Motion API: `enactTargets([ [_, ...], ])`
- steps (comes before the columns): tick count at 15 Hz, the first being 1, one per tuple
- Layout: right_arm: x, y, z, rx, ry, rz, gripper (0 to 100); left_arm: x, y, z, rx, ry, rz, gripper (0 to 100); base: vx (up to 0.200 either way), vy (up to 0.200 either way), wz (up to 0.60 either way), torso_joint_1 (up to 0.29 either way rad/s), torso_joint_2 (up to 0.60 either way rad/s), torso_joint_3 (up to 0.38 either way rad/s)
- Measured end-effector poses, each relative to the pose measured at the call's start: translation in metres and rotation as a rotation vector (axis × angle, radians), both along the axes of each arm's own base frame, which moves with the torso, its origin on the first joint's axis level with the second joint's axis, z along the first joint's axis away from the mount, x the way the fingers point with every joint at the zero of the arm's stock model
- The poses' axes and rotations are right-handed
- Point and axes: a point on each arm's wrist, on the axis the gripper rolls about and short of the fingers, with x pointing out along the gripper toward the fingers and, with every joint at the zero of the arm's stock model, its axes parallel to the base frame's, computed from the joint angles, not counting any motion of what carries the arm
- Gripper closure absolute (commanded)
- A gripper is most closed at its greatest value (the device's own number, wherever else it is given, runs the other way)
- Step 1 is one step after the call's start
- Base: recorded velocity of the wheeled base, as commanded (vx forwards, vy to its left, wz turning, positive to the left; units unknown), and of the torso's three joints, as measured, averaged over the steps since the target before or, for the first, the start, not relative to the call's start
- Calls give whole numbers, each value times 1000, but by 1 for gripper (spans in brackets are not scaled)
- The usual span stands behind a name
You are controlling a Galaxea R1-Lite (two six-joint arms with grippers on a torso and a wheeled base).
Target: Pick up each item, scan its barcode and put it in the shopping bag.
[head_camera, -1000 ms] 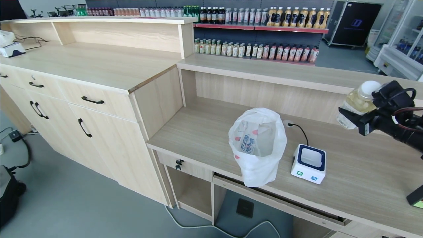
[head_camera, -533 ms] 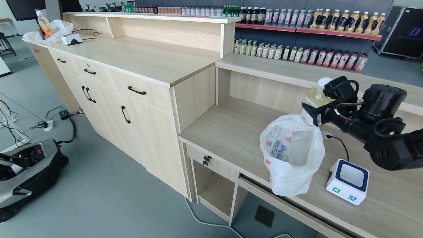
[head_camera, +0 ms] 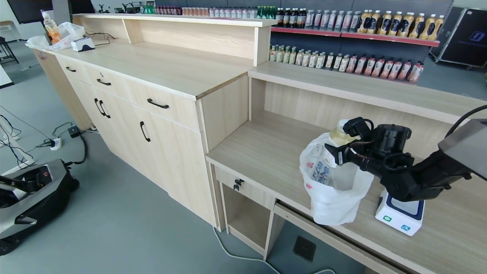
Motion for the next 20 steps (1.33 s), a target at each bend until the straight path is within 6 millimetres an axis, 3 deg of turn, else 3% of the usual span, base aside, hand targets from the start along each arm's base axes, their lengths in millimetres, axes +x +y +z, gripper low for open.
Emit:
enactTargets([
  [7,32,3,-40,53,57,-9,100,0,0,0,0,0,0,0,0,0,0,0,0,0],
  [14,37,1,-59,62,92,-17,100,0,0,0,0,0,0,0,0,0,0,0,0,0],
  [15,36,0,-61,61,99,-20,0,0,0,0,0,0,0,0,0,0,0,0,0,0],
  [18,31,-4,-63,72,124,-31,0,0,0,0,0,0,0,0,0,0,0,0,0,0],
  [20,27,-5,-45,87,93,-34,0,0,0,0,0,0,0,0,0,0,0,0,0,0],
])
